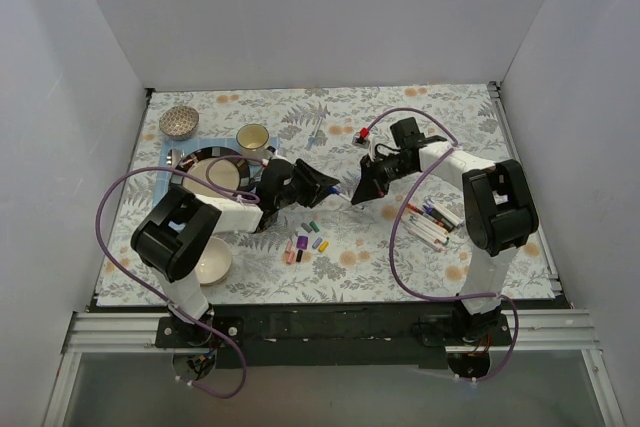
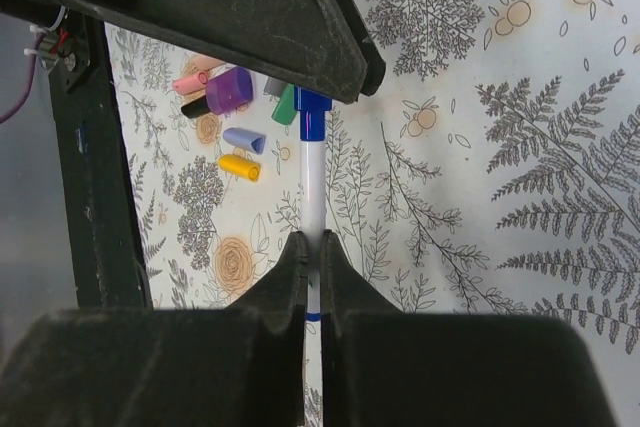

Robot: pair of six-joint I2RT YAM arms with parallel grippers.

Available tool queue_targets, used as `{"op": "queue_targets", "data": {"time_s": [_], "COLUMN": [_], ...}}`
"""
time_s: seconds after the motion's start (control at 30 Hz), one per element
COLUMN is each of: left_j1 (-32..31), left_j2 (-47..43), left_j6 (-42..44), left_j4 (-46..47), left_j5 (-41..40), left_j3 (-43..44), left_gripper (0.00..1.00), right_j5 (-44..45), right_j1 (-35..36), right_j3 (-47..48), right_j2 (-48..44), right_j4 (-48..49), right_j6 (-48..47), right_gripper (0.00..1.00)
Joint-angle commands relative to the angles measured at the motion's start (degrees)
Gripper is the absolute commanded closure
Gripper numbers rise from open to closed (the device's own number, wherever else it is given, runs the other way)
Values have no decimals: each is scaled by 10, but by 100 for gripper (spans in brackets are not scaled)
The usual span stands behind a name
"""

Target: Open the pen caps

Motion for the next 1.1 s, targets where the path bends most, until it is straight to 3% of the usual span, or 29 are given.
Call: {"op": "queue_targets", "data": {"time_s": [0.0,0.23,0.33,0.37,0.4,0.43,0.53,0.7,0.9,0.93,1.0,1.07], "left_j1": [-4,-6,-8,-8,-9,-10,-12,-16,-17,-17,-16,-1], "left_j2": [4,10,12,13,13,7,-10,-16,-23,-26,-45,-67], "left_j6": [1,7,21,28,36,64,97,139,171,179,207,225], "left_j4": [11,16,26,34,39,48,127,171,157,152,140,130], "left_j5": [-11,6,24,30,39,43,74,114,112,105,71,20], "left_j3": [18,26,29,30,29,25,-12,-20,-12,-10,-9,-15], "left_gripper": [64,83,100,100,100,100,100,100,100,100,100,100], "right_j5": [-21,-14,-8,-12,-17,-28,-49,-77,-100,-106,-111,-112], "right_j1": [-10,-10,-10,-10,-10,-10,-10,-10,-10,-10,-10,-9], "right_j3": [-9,-16,-16,-13,-10,-8,-10,-19,-23,-23,-18,-14], "right_j2": [-16,-22,-26,-29,-30,-30,-37,-44,-43,-38,-33,-27], "right_j4": [27,37,33,28,13,6,-2,7,17,15,-1,-23], "right_j6": [24,30,16,7,-1,-22,-39,-34,-14,-14,-16,-23], "right_gripper": [99,99,99,96,89,72,52,43,65,78,93,99]}}
